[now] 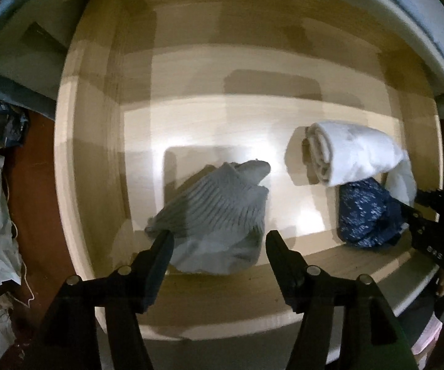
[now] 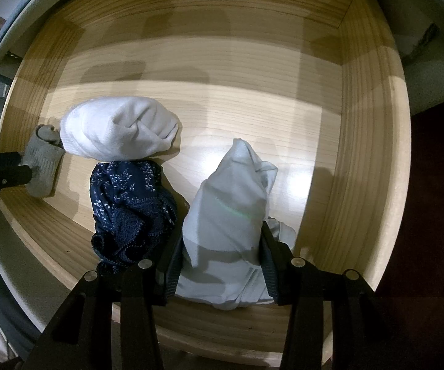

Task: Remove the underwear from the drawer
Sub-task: 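Grasp the grey sock with the left tool, then lift the grey sock with the left tool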

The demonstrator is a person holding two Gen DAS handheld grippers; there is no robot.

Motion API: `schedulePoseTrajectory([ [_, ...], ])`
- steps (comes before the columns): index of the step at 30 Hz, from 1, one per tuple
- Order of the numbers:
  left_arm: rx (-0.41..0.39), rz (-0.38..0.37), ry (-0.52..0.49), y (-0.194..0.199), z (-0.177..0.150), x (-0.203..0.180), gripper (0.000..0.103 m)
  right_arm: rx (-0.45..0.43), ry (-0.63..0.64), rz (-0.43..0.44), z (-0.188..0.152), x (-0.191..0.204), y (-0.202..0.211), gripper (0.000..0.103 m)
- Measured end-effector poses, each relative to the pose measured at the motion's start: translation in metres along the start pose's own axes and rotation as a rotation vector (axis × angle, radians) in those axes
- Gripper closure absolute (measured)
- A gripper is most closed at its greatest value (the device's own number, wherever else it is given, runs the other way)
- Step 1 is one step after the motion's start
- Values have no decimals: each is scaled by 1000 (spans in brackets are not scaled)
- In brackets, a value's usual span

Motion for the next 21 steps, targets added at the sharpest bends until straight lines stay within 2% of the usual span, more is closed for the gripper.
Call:
schedulePoseTrajectory([
  [4,17,30,-31,-6,8,-4,31,0,-1,0,0,0,0,61],
  [15,55,156,-47,-23,28,3,29,0,-2,0,-1,0,1,61],
  [20,34,138,-38,-20,30,9,30,1,-2,0,-1,0,2,61],
  [21,29,134,-43,-18,30,13,34,1,-2,0,-1,0,2,61],
])
Point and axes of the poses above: each gripper's, at about its wrist camera, not at the fingertips, and y roughly against the way its jaws point, x to its left, z to its top, the point moved 10 cm from there along -y, roughly the way its jaws point, and after that the axes turned 15 degrees about -z, right-handed, at the moved point
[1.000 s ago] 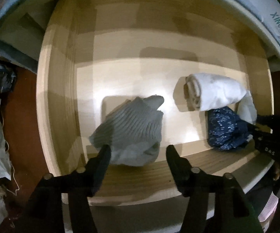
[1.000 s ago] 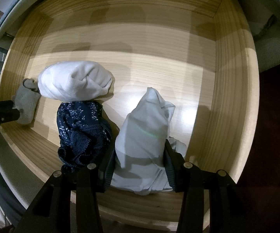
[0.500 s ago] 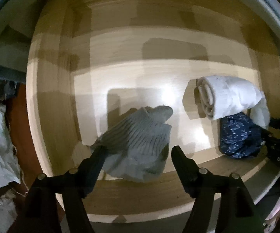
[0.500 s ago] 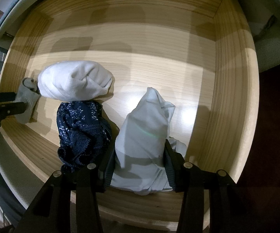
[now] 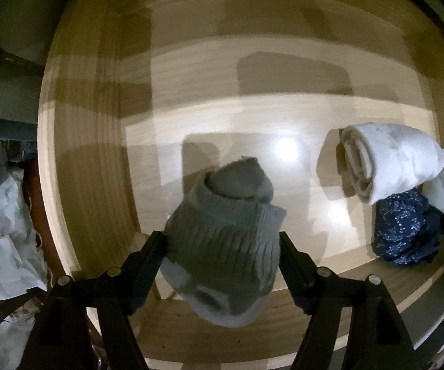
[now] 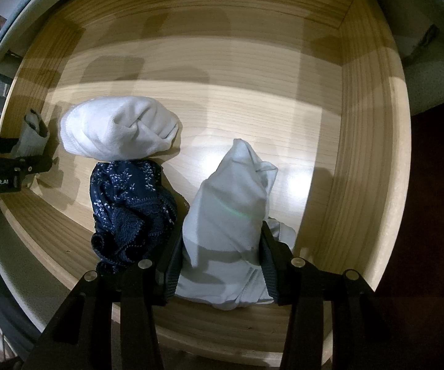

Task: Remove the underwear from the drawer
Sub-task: 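Lift the grey sock with the left tool, then carry the grey sock into the shoe box and open the left tool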

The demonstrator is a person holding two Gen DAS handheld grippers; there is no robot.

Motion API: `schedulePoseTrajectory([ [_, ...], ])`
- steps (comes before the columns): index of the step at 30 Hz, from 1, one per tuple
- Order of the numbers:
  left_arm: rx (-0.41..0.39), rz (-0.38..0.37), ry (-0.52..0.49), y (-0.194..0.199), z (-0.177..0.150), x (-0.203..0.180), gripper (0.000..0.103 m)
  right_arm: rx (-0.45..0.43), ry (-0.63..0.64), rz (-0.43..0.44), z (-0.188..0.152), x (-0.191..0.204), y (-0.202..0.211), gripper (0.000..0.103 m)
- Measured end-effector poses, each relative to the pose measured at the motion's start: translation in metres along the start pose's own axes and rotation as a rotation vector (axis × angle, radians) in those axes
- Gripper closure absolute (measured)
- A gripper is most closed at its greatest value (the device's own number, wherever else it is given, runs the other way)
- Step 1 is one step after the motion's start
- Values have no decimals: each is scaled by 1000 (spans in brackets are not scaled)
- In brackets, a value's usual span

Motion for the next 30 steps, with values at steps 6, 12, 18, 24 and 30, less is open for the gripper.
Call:
schedulePoseTrajectory([
  [6,-27,-15,12,12,-1,-9,65,0,2,-4,0,0,0,61],
  [12,-62,-35,-2,23,-3,-28,68,0,3,-6,0,-1,1,61],
  [18,-122,-52,-34,49,-1,-44,68,4,10,-16,-1,-2,1,61],
  [24,-177,-70,-76,82,-10,-59,69,13,26,-43,-1,-4,4,61],
  [30,-254,-97,-125,119,-22,-68,68,28,34,-54,-1,-7,5,60],
])
Point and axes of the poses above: each gripper's, at about its wrist camera, not at the fingertips, and y roughly against the way its jaws point, x to its left, z to its top, the point moved 10 cm from there along -y, roughly the way its jaws point, and after that the axes turned 15 degrees about -z, right-handed, at the moved point
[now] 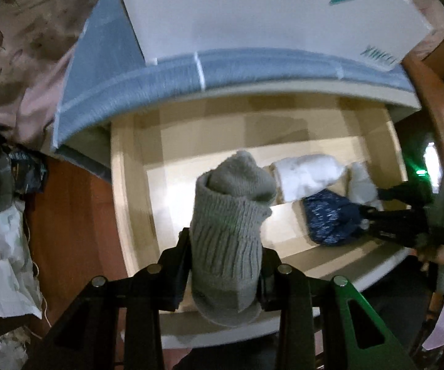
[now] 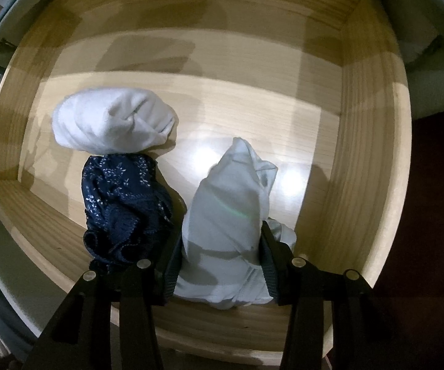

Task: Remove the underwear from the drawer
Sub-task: 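Carry the grey sock into the shoe box and open the left tool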

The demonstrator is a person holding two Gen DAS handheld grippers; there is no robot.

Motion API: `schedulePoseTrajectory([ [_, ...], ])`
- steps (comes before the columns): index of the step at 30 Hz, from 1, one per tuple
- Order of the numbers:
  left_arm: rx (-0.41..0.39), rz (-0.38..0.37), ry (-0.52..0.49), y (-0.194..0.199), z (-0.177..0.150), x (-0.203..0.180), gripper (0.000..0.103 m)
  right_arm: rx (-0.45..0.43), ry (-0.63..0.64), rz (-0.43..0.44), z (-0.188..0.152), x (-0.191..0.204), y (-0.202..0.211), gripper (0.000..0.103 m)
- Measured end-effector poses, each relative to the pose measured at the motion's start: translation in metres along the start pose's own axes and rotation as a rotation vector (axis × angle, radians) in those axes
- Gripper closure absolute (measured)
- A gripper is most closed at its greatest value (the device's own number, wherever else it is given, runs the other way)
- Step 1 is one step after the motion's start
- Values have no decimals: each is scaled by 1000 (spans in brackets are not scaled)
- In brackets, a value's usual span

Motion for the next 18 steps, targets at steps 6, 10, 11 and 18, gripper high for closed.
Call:
schedulePoseTrajectory([
  [6,-100,-38,-45,46,14,-15,69,13,34,-48,1,-1,-1,56],
  [10,-205,-58,-71,88,37,-25,69,12,15,-35,0,-6,1,56],
  [11,-237,-65,-77,99,44,-28,69,11,14,-36,-1,-7,1,56],
  [18,-463,-55,-105,166,112,-40,68,5,7,-38,-3,-4,2,56],
])
Point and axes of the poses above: each gripper's, at about its wrist camera, not at the fingertips, and y roughly against the way its jaws point, x to its left, z to its top, the point moved 10 cm from there along -y, roughly the way its jaws point, and after that the axes turned 15 degrees about -z, right-handed, at the moved point
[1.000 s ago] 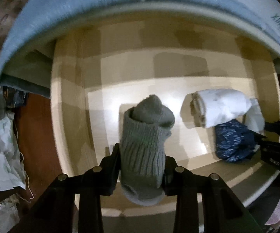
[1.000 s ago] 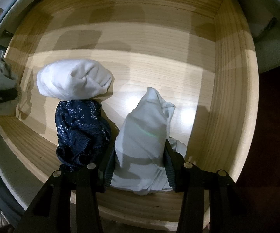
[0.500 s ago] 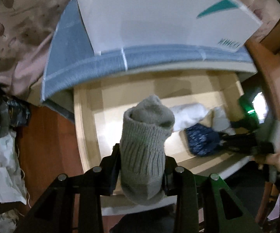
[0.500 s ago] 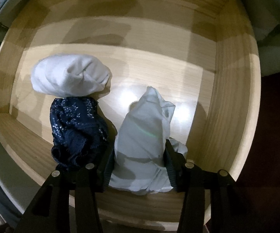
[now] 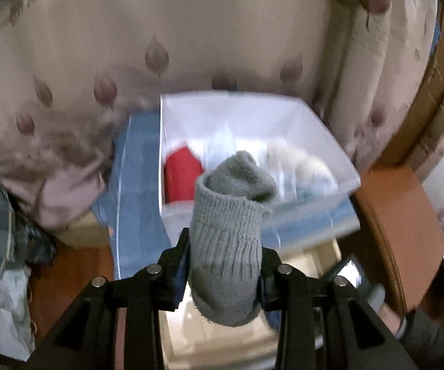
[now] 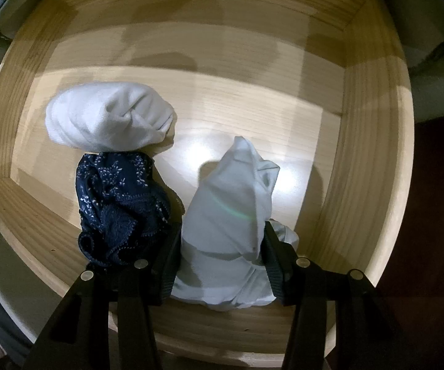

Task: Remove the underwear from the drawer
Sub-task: 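Carry the grey sock into the shoe box and open the left tool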

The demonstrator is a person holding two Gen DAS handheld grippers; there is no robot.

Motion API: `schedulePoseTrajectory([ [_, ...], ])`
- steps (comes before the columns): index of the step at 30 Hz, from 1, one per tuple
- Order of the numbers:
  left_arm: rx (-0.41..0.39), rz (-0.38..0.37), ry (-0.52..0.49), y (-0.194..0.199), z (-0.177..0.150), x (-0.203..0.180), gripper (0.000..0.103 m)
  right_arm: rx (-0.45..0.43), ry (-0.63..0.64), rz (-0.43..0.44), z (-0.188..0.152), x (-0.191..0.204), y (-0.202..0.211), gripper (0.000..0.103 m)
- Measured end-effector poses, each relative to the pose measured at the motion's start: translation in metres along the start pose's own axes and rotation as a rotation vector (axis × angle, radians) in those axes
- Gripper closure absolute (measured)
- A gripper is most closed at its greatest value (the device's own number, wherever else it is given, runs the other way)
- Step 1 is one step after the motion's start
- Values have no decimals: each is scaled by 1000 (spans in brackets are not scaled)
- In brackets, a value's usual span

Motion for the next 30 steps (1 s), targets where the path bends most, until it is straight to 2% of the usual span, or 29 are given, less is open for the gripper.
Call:
schedulePoseTrajectory([
  [4,-51,27,-21,-9,39,2,68,-3,-3,-1,3,12,-1,56],
  [9,-20,94,-34,-42,63,20,68,-6,-4,2,-3,16,-5,56],
  [16,76,144,-4,-85,59,46,66,-6,-5,8,-1,16,-10,56],
  [22,124,142,42,-101,54,58,61,-6,-5,11,-2,14,-11,56],
  [24,131,144,40,-101,52,57,60,-4,-5,12,-2,14,-10,56],
  [26,130,129,38,-99,52,54,53,-2,-4,11,-2,13,-10,56],
  [30,78,94,45,-82,59,46,49,-1,-5,11,-2,12,-10,56],
])
Point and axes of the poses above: each gripper's, at about its wrist camera, not at the fingertips, and y roughly against the way its jaws point, x to its left, z to its top, the point moved 10 cm from there along -y, roughly the way its jaws point, and after that the axes turned 15 degrees about -z, right-handed, at the moved point
